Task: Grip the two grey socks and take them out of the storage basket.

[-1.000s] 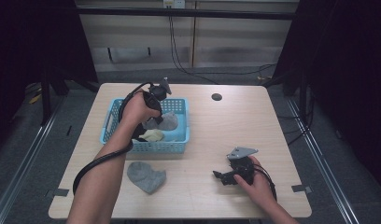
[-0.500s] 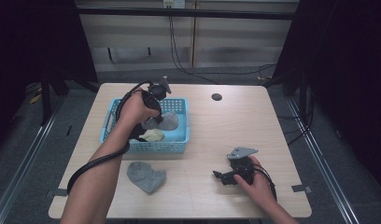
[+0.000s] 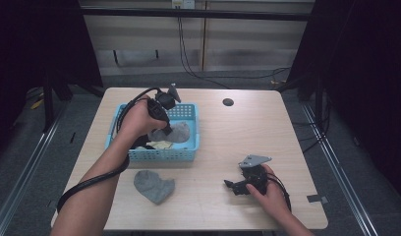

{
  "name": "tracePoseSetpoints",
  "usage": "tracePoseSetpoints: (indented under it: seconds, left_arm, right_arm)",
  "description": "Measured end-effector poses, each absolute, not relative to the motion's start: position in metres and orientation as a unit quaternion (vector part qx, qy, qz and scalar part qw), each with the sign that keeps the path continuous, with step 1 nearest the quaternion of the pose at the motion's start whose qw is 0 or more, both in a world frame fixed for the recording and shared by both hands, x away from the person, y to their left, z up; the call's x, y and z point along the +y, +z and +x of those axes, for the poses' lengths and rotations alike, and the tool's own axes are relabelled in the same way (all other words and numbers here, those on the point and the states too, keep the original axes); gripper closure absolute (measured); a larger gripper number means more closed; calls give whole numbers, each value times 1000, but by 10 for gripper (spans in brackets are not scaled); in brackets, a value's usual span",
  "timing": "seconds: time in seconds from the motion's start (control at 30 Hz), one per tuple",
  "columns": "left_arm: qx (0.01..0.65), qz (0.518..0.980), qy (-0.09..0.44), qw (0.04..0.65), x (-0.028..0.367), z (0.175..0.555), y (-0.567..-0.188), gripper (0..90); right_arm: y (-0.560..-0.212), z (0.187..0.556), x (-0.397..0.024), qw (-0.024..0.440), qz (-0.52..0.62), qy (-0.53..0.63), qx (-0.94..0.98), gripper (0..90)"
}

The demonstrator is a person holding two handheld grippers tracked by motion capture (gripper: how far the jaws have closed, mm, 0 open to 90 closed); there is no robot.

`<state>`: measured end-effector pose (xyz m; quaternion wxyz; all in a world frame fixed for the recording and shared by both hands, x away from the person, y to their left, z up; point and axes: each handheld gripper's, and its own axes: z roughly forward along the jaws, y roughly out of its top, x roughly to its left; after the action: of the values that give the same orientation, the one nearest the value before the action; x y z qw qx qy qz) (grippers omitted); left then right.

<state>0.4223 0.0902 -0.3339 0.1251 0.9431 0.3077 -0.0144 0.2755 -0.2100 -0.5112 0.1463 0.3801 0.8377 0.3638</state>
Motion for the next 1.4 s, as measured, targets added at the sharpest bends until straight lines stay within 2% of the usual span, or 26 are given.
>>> tracePoseSetpoints:
  seconds: [0.57,1.4]
  left_arm:
    - [252,957,-29,143,76,378,-335,847]
    - [193,971,-49,133,37,332,-392,844]
  right_arm:
    - [-511,276,-210,146,380,364,838,122]
    - [-511,275,-210,146,380,364,838,122]
